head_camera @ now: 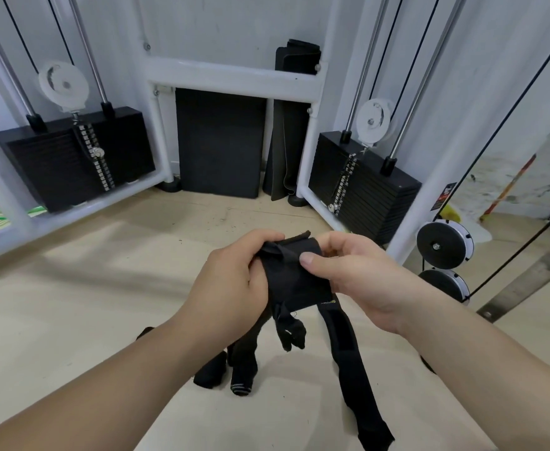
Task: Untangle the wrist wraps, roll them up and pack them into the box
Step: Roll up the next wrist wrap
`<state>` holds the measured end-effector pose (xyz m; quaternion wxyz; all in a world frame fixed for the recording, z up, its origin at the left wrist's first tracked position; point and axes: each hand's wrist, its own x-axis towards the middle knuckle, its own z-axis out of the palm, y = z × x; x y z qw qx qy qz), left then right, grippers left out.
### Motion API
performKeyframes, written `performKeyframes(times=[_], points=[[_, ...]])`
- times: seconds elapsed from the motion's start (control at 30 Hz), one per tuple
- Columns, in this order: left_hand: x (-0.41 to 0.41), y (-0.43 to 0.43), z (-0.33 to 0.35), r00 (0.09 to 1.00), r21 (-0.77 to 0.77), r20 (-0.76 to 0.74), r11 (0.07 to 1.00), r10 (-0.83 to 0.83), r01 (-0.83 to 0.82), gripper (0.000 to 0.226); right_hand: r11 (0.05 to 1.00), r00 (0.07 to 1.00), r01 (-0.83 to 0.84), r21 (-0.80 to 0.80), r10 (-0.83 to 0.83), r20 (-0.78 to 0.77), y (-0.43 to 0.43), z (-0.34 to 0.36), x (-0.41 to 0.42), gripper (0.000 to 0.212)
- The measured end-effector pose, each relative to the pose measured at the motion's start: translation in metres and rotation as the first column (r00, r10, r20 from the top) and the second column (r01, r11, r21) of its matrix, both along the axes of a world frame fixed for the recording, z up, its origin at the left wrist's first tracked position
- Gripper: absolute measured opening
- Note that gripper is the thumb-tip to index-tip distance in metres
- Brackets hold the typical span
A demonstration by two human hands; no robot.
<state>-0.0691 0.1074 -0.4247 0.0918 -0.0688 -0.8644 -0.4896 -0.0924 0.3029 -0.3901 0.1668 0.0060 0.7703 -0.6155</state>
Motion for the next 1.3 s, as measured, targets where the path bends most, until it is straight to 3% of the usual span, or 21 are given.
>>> performKeyframes(times=[0.33, 0.47, 0.53, 0.63, 0.83, 0.93, 1.13, 1.3], points=[[0.004, -0.003, 0.004, 0.974, 0.114, 0.15, 0.982, -0.17, 0.154, 0.046, 0.996, 0.993, 0.09, 0.012, -0.089, -0.082, -0.005, -0.013, 0.0, 0.01], [0.006, 0.0, 0.006, 0.924, 0.289, 0.295, 0.944, -0.244, 0.157, 0.04, 0.987, 0.986, 0.154, -0.035, -0.156, -0.051, -0.009, -0.017, -0.001, 0.028], [0.007, 0.002, 0.003, 0.951, 0.221, 0.25, 0.967, -0.181, 0.126, 0.038, 0.986, 0.987, 0.156, -0.052, -0.158, -0.027, -0.011, -0.018, -0.002, 0.036], [0.009, 0.005, 0.001, 0.982, 0.025, 0.151, 0.994, -0.111, 0.108, 0.047, 0.988, 0.994, 0.112, -0.108, -0.109, 0.029, -0.012, -0.019, -0.002, 0.028], [0.007, 0.005, 0.005, 0.99, 0.146, 0.074, 0.984, -0.116, 0.105, 0.054, 0.979, 0.997, 0.065, -0.193, -0.054, 0.064, -0.013, -0.015, 0.0, 0.018], [0.005, 0.002, 0.007, 0.981, 0.189, 0.114, 0.973, -0.159, 0.136, 0.047, 0.979, 0.998, 0.06, -0.197, -0.053, 0.037, -0.012, -0.016, -0.002, 0.021], [0.001, -0.002, 0.002, 0.989, 0.115, 0.059, 0.985, -0.133, 0.125, 0.042, 0.975, 0.998, 0.06, -0.213, -0.053, 0.04, -0.015, -0.016, 0.0, 0.013], [-0.002, -0.004, -0.005, 0.995, 0.103, -0.097, 0.994, -0.026, 0.036, 0.037, 0.968, 0.999, 0.048, -0.247, -0.044, 0.025, -0.015, -0.015, 0.001, 0.014]])
